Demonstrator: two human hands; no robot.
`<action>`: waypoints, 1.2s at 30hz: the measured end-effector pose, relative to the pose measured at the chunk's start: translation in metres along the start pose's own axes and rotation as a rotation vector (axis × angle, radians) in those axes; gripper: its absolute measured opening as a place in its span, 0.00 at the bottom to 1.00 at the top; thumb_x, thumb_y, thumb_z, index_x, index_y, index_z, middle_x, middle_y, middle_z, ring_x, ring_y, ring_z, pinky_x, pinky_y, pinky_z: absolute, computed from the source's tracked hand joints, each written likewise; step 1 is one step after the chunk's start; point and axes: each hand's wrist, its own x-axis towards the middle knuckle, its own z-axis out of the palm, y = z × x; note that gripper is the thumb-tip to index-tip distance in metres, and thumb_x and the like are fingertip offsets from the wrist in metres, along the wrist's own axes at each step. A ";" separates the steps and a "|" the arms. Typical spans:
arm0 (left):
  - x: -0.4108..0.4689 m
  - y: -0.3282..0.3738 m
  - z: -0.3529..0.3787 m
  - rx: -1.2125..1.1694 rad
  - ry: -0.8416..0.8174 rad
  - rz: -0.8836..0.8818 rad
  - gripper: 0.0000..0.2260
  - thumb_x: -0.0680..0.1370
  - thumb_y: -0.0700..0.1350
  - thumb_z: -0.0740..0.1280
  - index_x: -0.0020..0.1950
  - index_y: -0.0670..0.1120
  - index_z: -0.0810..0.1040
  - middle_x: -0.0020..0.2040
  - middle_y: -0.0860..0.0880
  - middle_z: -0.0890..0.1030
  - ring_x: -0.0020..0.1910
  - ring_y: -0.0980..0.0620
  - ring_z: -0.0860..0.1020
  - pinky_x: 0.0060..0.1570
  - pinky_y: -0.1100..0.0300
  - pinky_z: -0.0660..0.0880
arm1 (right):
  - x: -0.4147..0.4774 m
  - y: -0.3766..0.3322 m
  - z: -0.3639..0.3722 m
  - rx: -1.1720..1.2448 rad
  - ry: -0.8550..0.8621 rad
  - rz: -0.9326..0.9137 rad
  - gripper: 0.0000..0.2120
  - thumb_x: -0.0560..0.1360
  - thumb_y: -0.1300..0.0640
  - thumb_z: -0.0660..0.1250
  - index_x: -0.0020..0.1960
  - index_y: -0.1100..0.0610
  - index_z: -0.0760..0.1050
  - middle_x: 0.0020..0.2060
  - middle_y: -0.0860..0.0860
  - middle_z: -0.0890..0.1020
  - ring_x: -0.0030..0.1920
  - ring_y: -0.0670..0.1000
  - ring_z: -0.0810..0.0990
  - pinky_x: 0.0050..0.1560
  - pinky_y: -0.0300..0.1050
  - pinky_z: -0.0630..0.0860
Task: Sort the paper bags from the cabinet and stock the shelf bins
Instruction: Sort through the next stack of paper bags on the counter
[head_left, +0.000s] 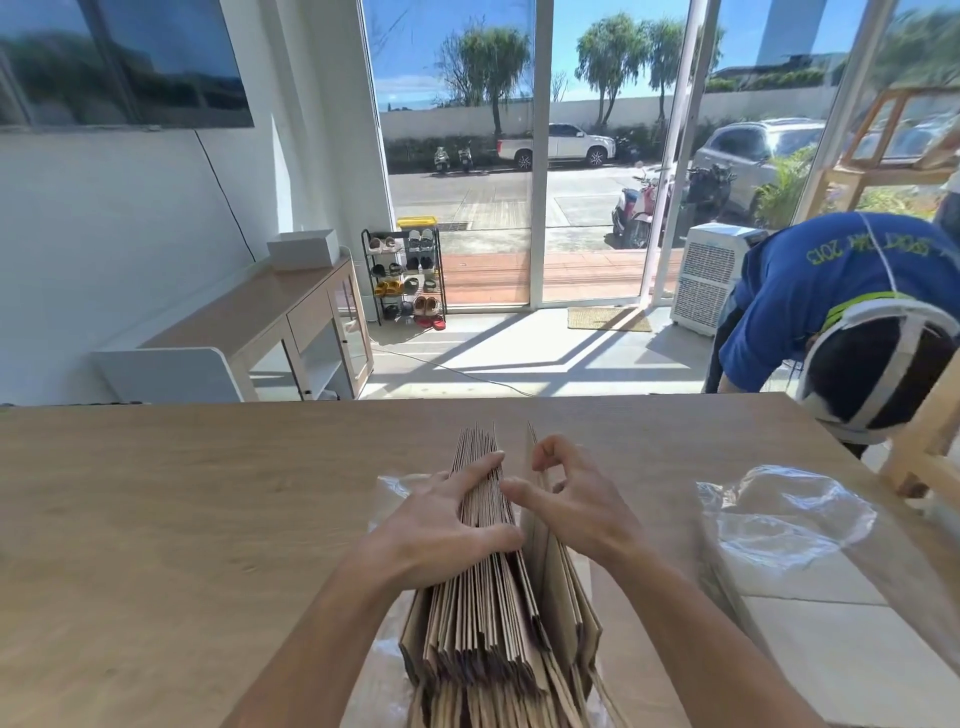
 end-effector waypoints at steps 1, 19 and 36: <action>0.001 0.000 0.000 0.004 -0.003 -0.002 0.39 0.63 0.67 0.67 0.72 0.73 0.55 0.70 0.52 0.65 0.66 0.50 0.68 0.67 0.51 0.68 | 0.000 0.000 0.000 -0.010 -0.002 -0.001 0.15 0.70 0.47 0.73 0.48 0.51 0.71 0.50 0.47 0.74 0.44 0.40 0.72 0.42 0.34 0.68; 0.003 -0.004 0.002 -0.165 0.016 -0.022 0.33 0.63 0.59 0.62 0.67 0.77 0.61 0.78 0.54 0.60 0.77 0.55 0.53 0.75 0.43 0.52 | -0.004 -0.001 -0.003 0.053 -0.053 -0.018 0.17 0.77 0.64 0.58 0.40 0.45 0.78 0.54 0.43 0.72 0.54 0.33 0.70 0.53 0.29 0.63; -0.003 -0.001 -0.001 -0.164 -0.011 -0.016 0.32 0.65 0.57 0.64 0.68 0.76 0.61 0.77 0.54 0.60 0.76 0.54 0.55 0.74 0.45 0.54 | -0.003 -0.005 0.001 -0.064 -0.052 -0.006 0.10 0.71 0.47 0.71 0.38 0.47 0.71 0.49 0.46 0.73 0.42 0.40 0.71 0.41 0.33 0.66</action>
